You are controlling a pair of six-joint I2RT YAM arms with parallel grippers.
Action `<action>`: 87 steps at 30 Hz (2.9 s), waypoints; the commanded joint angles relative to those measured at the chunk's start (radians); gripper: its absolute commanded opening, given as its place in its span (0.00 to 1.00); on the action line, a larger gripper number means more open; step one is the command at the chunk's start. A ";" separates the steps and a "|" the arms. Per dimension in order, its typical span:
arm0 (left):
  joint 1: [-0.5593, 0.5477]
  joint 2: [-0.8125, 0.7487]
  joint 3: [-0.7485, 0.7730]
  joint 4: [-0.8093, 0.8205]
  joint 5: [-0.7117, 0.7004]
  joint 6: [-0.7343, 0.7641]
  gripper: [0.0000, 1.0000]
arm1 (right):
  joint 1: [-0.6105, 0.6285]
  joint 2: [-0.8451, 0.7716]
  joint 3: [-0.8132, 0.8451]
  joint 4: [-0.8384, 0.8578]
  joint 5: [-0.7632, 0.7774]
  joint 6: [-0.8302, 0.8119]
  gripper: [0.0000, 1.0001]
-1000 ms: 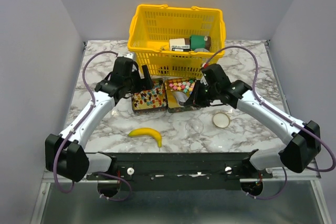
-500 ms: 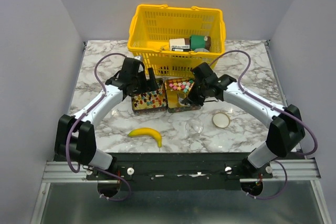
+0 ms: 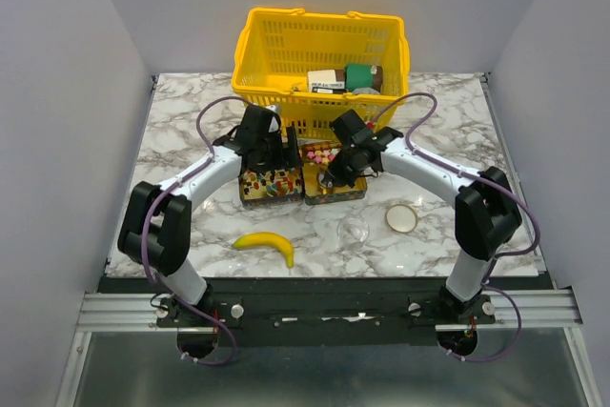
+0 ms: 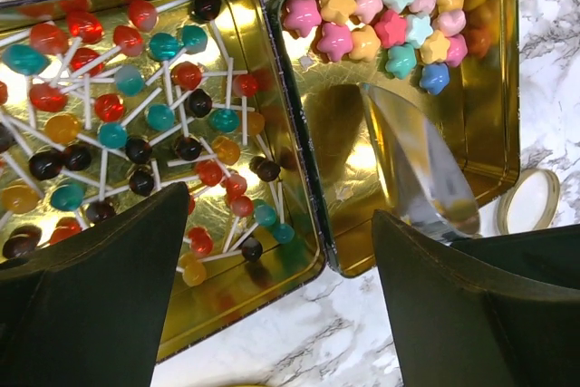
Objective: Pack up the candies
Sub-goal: Scoop the fake candies from the storage box.
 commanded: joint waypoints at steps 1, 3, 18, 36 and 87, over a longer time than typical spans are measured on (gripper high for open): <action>-0.021 0.051 0.046 0.020 0.015 0.013 0.91 | 0.012 0.038 0.006 -0.007 0.043 0.093 0.01; -0.033 0.063 0.049 0.026 0.015 0.013 0.91 | 0.012 0.041 -0.011 0.003 0.051 0.105 0.01; -0.073 0.164 0.071 -0.025 -0.028 0.027 0.76 | 0.044 0.083 0.030 -0.043 0.141 0.125 0.01; -0.098 0.220 0.074 -0.061 -0.064 0.038 0.45 | 0.069 0.113 -0.036 -0.114 0.199 0.232 0.01; -0.106 0.237 0.083 -0.115 -0.069 0.053 0.07 | -0.012 0.109 -0.197 0.199 0.201 -0.347 0.01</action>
